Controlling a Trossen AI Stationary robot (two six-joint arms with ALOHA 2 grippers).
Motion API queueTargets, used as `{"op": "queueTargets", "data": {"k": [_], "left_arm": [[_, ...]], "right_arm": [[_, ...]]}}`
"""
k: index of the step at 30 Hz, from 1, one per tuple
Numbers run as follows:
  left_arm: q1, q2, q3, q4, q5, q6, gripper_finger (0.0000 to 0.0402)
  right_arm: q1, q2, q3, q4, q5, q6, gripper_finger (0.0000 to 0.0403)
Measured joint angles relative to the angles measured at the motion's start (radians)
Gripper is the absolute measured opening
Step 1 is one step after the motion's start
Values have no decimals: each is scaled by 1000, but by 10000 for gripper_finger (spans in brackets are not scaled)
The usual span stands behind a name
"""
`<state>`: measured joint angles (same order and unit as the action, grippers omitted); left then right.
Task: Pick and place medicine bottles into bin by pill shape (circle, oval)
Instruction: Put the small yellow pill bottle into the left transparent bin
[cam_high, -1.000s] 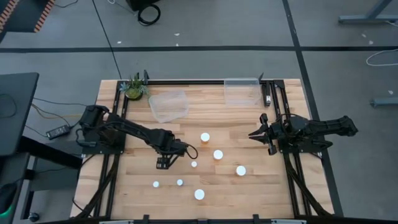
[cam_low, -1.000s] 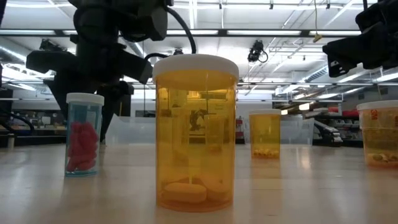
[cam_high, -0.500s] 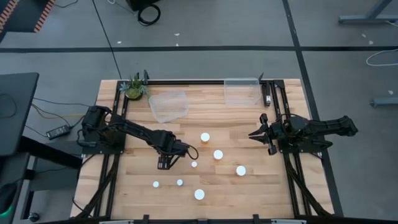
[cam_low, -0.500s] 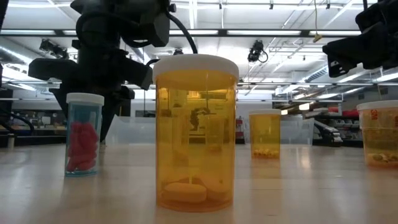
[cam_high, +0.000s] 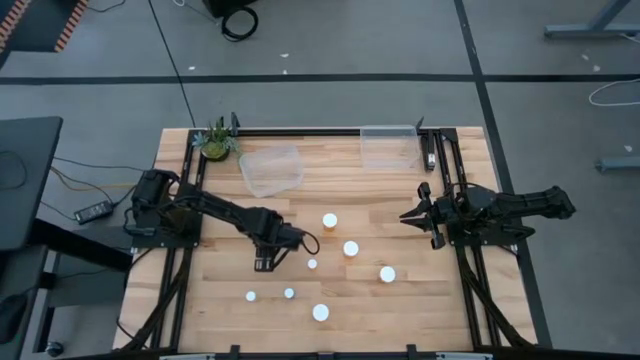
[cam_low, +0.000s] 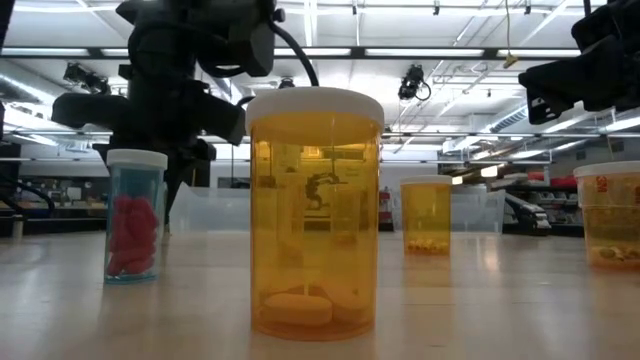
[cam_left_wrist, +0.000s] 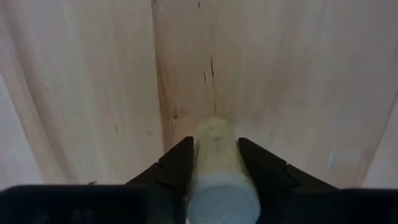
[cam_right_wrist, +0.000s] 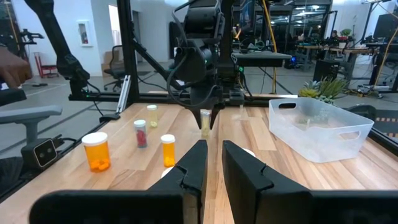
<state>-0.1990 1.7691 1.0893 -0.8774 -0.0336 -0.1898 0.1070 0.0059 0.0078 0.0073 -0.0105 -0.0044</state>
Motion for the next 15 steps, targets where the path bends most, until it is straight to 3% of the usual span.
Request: {"op": "queueTargets", "data": {"k": [8,15], "left_arm": [[44,-11,0,-17,12,21,119],[133,-17,61,-76,13,148,123]], "right_arm": [[0,0,0,0,2,0,57],[0,0,0,0,2,0,57]]}}
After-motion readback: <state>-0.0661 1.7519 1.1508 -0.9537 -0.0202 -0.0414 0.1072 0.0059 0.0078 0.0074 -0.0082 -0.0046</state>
